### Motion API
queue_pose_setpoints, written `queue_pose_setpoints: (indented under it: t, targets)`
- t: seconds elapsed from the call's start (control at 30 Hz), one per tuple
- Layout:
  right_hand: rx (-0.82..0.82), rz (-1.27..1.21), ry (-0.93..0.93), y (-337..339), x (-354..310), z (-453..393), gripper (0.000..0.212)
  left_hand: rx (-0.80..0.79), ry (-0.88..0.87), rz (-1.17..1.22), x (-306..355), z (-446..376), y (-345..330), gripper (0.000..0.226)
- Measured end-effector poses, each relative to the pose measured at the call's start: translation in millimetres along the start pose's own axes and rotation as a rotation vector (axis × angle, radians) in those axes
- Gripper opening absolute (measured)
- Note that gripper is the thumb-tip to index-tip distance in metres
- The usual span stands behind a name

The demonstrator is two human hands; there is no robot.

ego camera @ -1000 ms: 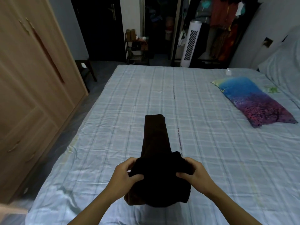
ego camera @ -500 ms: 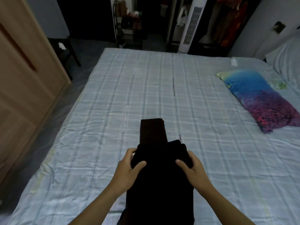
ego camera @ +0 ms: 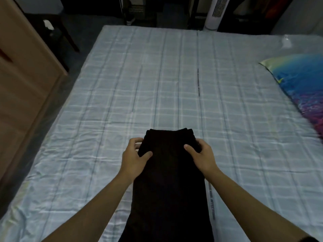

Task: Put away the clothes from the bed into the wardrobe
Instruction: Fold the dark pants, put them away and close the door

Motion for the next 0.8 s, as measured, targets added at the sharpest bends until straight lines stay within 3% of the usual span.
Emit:
queue_pose_setpoints:
  t: [0.17,0.23,0.33,0.43,0.63,0.8]
  targets:
    - [-0.018,0.025,-0.088,-16,31,-73,0.035,0.037,-0.016,-0.161,-43,-62,-23,0.042]
    - [0.014,0.218,-0.024,-25,42,-73,0.044,0.034,-0.115,-0.415,-56,-61,-32,0.043]
    - [0.053,0.639,0.246,-63,56,-38,0.056,-0.034,-0.4,-0.862,-65,-33,-68,0.056]
    - [0.102,0.99,0.336,-90,94,-32,0.065,-0.191,-0.494,-1.044,-94,-24,-106,0.065]
    - [0.109,1.106,0.313,-98,138,-70,0.072,-0.236,-0.511,-0.995,-145,-49,-128,0.067]
    - [0.154,1.105,0.343,-105,152,-84,0.076,-0.153,-0.591,-0.946,-158,-57,-132,0.067]
Point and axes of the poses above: each hand's wrist, its own z-axis away from the middle knuckle, its own y-axis out of the back of the hand, x = y × z, the point moved 8 cm from there along -z, towards the middle knuckle, and after that the axes turned 7 degrees about -y, right-handed, at the moved point
